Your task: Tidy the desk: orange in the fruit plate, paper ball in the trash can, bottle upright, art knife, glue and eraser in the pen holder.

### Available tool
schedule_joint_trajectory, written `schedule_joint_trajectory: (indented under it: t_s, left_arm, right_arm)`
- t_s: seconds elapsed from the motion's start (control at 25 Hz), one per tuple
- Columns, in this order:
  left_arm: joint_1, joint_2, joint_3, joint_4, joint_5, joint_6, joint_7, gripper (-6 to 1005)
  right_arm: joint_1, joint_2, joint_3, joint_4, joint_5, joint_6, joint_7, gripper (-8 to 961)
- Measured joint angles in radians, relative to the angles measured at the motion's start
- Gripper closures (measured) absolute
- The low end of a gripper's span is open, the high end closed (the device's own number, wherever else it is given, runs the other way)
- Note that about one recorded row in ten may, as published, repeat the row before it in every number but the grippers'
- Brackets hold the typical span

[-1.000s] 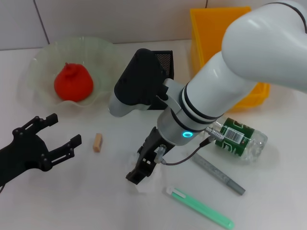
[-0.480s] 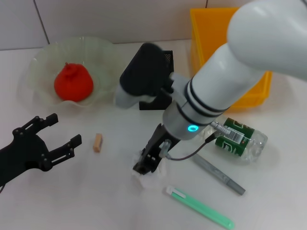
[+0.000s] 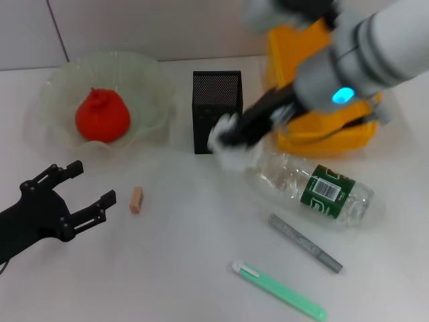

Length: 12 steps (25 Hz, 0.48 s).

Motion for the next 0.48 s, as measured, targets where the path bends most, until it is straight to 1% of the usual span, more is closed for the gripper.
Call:
schedule_joint_trajectory:
  t_s: [0.12,0.28,0.36,0.48]
  left_arm:
    - [-0.004,0.0,0.0,-0.01,0.0,0.0,0.004,143]
    - [-0.009,0.0,0.0,-0.021,0.0,-0.002,0.015,143]
    - [-0.009,0.0,0.0,-0.022,0.0,-0.003,0.015,142]
    - [-0.009,0.0,0.0,-0.022,0.0,-0.002,0.015,142]
  right_arm:
    - [-0.047,0.0,0.127,-0.103,-0.003,0.001,-0.014,680]
    - [-0.062,-0.001,0.264,-0.136,-0.008,0.015,-0.044,697]
    - [-0.069,-0.001,0.305,-0.134,-0.024,0.037,-0.057,712]
    - [-0.081,-0.001,0.333,-0.115,-0.071,0.087,-0.075,734]
